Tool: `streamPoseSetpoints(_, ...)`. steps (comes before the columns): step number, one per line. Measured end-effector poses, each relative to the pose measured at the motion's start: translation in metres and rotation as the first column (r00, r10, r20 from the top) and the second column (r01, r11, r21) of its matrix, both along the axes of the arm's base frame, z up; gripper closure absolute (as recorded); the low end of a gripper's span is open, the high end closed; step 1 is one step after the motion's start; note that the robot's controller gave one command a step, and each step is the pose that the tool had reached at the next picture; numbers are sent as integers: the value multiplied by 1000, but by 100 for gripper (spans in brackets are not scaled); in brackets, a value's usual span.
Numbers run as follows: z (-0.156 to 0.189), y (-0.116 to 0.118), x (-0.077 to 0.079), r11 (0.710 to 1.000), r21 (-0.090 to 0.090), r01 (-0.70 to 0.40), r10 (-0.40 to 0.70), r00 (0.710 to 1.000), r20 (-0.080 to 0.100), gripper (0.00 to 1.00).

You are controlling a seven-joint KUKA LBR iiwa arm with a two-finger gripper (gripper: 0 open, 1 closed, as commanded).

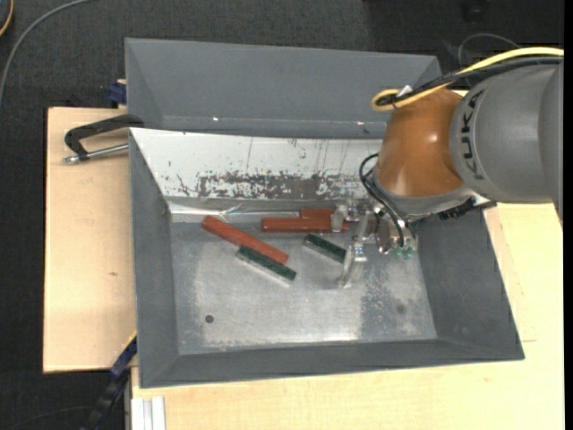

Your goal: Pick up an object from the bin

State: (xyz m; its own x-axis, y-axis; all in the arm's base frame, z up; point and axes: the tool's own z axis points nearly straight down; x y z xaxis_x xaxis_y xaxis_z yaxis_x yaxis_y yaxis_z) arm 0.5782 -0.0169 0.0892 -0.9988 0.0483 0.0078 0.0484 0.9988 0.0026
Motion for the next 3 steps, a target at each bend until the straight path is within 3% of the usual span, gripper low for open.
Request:
streamPoseSetpoints(1,-19,-17,-12,885,-2,-466,466,885,7,0)
streamPoseSetpoints(2,-18,-16,-11,885,-2,-466,466,885,9,100)
streamPoseSetpoints(3,-18,14,19,403,-8,-915,915,403,14,100)
